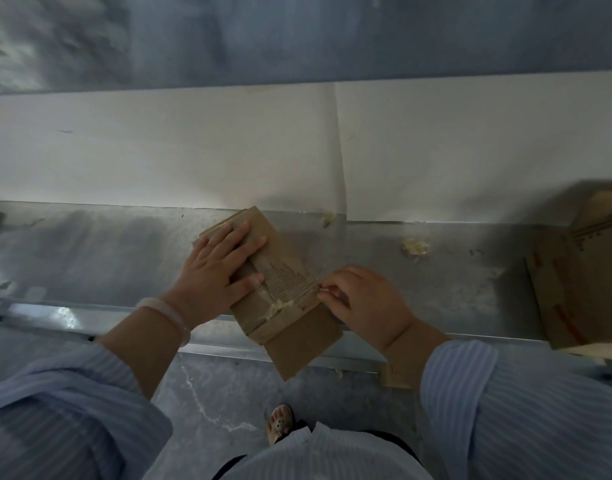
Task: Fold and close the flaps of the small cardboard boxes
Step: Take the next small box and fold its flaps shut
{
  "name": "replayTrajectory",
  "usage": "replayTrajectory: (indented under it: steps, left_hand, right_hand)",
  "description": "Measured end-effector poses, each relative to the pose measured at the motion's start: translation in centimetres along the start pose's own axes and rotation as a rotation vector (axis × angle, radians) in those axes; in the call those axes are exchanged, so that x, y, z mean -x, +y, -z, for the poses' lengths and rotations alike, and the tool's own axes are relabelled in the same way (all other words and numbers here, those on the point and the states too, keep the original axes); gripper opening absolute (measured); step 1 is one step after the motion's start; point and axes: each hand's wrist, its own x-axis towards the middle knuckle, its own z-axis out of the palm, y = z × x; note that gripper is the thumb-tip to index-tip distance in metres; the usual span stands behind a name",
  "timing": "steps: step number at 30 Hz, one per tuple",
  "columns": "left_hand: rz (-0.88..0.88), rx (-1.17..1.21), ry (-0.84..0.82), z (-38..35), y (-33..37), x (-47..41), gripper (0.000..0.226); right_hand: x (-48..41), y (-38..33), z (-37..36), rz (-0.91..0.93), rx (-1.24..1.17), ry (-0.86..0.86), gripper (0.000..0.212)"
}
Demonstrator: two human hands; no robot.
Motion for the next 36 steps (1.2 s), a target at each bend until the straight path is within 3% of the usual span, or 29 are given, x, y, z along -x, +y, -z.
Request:
replayTrajectory:
  steps: [6,14,19,22,24,27,29,33,36]
  left_hand:
    - [0.002,0.01,0.005,0.0,0.1,0.0,0.067]
    - [0.057,-0.006,0.023,-0.3,0.6,-0.1,0.069]
    - [0.049,-0.009,0.004,-0.2,0.7,-0.1,0.068]
    - [0.059,-0.012,-0.006,-0.2,0.9,-0.1,0.069]
    - [0.052,-0.014,-0.015,-0.2,0.8,0.0,0.069]
    - [0.047,0.004,-0.02,-0.1,0.6,0.1,0.066]
    - [0.045,-0.015,-0.029,-0.2,0.6,0.1,0.065]
    - [0.056,-0.029,-0.023,-0.4,0.7,-0.1,0.067]
    - [0.063,-0.016,-0.005,-0.4,0.9,-0.1,0.069]
  right_hand:
    - [0.4,-0.7,-0.5,-0.113,-0.023,0.038,0.016]
    - [1.0,-1.6,-0.6,-0.277,-0.072,0.057,0.011]
    - [0.2,-1.7,0.7,-0.281,-0.06,-0.058,0.009]
    - [-0.5,-1.2,1.8,-0.173,0.053,-0.174,0.019]
    - [-1.2,-0.8,2.3,0.007,0.168,-0.139,0.029]
    - [-1.8,-0.4,2.5,0.226,0.318,-0.094,0.017]
    - [-2.0,0.2,2.5,0.229,0.332,-0.046,0.008]
    - [-1.9,1.1,3.5,-0.227,0.014,0.099,0.014]
    - [-1.6,1.0,3.4,-0.627,-0.373,-0.133,0.024]
